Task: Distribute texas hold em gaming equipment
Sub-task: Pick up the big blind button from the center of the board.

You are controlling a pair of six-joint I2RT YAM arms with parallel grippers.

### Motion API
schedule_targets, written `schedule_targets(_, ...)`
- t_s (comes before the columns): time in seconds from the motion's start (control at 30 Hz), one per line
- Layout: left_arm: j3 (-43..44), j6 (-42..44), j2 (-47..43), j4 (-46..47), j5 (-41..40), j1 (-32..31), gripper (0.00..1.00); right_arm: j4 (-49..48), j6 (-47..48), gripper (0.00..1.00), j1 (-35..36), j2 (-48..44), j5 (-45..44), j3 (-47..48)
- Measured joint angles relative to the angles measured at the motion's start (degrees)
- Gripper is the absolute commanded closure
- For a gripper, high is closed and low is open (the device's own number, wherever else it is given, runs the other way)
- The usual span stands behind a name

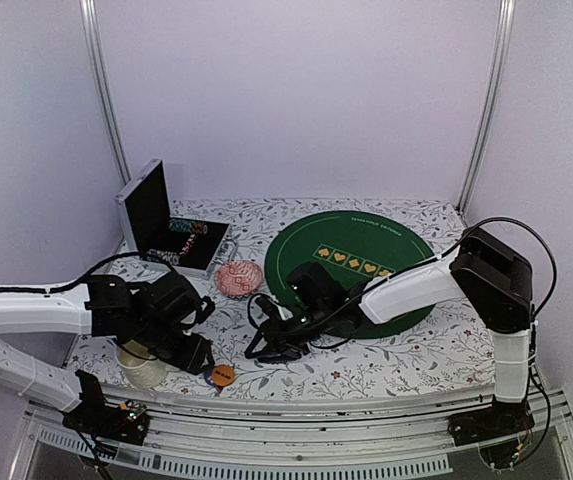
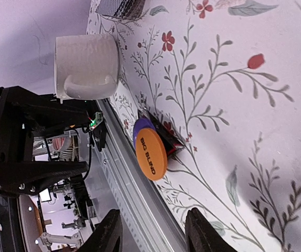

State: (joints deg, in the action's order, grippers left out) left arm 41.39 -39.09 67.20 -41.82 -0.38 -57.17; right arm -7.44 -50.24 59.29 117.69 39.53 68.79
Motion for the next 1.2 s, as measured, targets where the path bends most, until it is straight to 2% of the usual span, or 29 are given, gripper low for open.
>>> schedule_targets(0.2, -1.49, 1.14, 1.07, 1.22, 3.45, 0.15, 0.55, -6.29, -7.19, 0.61, 1.49, 5.27, 1.88, 3.72)
schedule_targets(0.43, -2.23, 2.56, 5.79, 1.86, 4.79, 0.20, 0.56, -8.48, -11.45, 0.61, 2.32, 9.99, 4.09, 6.86)
schedule_targets(0.83, -4.98, 2.56, 7.61, 5.03, 7.26, 0.24, 0.57, -5.40, -13.09, 0.62, 4.37, 13.94, 5.99, 12.52)
schedule_targets(1.2, -6.69, 2.82, 8.79, 9.14, 7.19, 0.33, 0.60, -3.65, -13.62, 0.62, 4.59, 14.51, 6.08, 12.61)
